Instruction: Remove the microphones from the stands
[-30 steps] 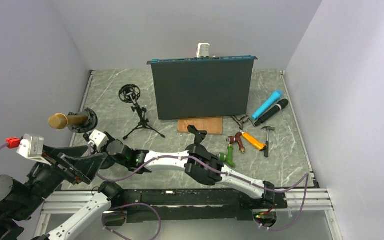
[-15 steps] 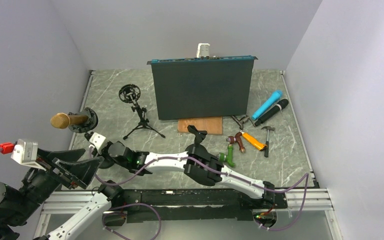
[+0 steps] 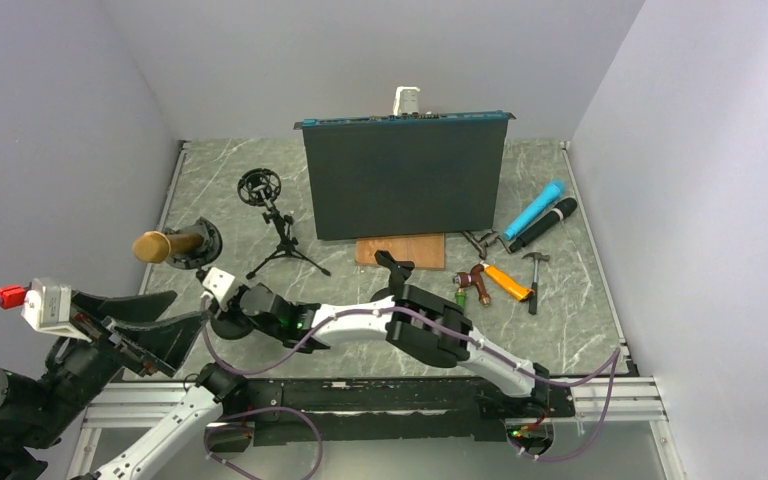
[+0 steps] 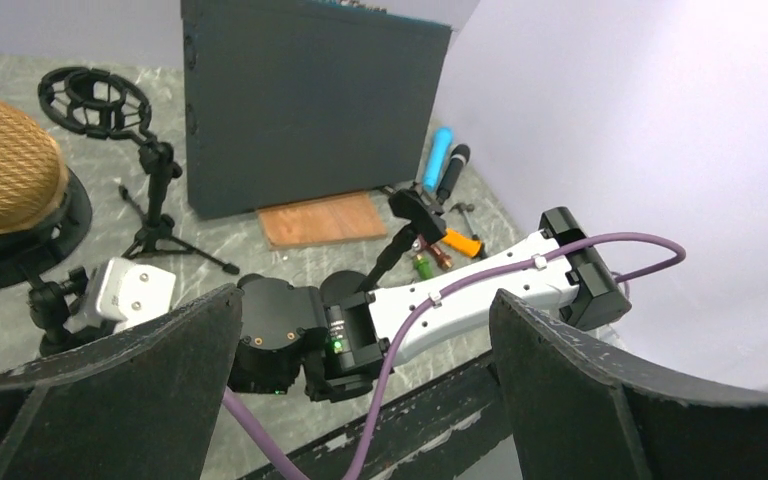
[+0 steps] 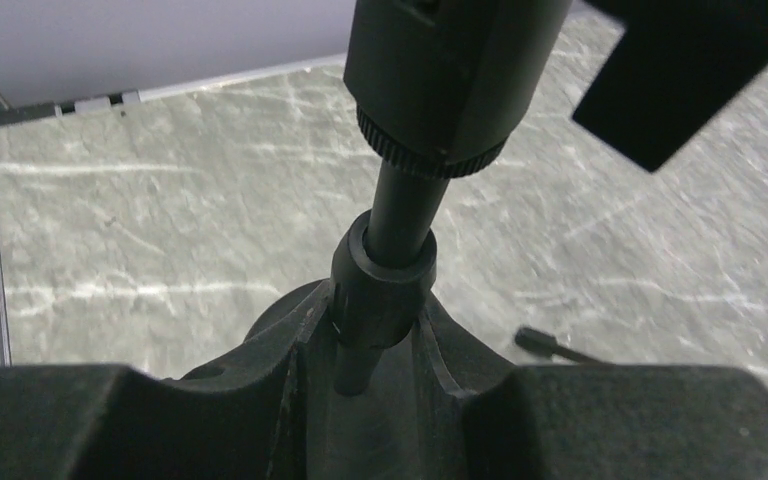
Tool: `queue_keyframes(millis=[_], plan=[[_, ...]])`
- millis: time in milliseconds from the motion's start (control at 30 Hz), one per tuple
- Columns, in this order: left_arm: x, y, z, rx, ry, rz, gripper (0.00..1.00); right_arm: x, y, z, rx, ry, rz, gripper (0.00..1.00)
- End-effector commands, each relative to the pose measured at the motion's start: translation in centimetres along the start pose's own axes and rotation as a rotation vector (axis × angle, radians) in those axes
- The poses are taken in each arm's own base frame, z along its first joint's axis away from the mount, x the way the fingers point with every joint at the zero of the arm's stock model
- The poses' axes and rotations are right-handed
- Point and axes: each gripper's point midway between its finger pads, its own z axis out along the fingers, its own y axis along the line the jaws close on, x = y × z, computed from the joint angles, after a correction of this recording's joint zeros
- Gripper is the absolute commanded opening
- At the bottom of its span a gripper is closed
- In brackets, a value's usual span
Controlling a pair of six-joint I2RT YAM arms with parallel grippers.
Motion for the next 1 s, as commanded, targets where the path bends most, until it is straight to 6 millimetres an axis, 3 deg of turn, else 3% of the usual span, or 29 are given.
queue_keyframes(millis=[0,133,400,567,800,967], plan=[[-2.4,-2.0,-0.6,0.106,-0.122,-0.011,0.97,-3.2,-2.2,-2.9,0.05,-0.041,-0.016,0.0],[-2.4,-1.8,-0.5,0.098,-0.13,0.002,0.96,-0.9,-2.9,-5.9,0.068,0.013,-0.008,0.0],[-2.1,-1.5,0.3,0.108,-0.159,0.009,0.95,1.8,-4.6,-12.0,0.139,0.085,0.038,0.0],[-1.1,-0.3,1.3,0.058,-0.153,0.003,0.94,2.9,-5.0,-14.4,0.208,0.141,0.05,0.0],[0.8,2.0,3.5,-0.061,-0.07,0.02,0.95,3.3,-5.2,-15.3,0.454,0.161,0.086,0.0],[1.2,2.8,3.2,-0.086,-0.073,0.028,0.95,3.2,-4.1,-14.2,0.444,0.164,0.093,0.02]])
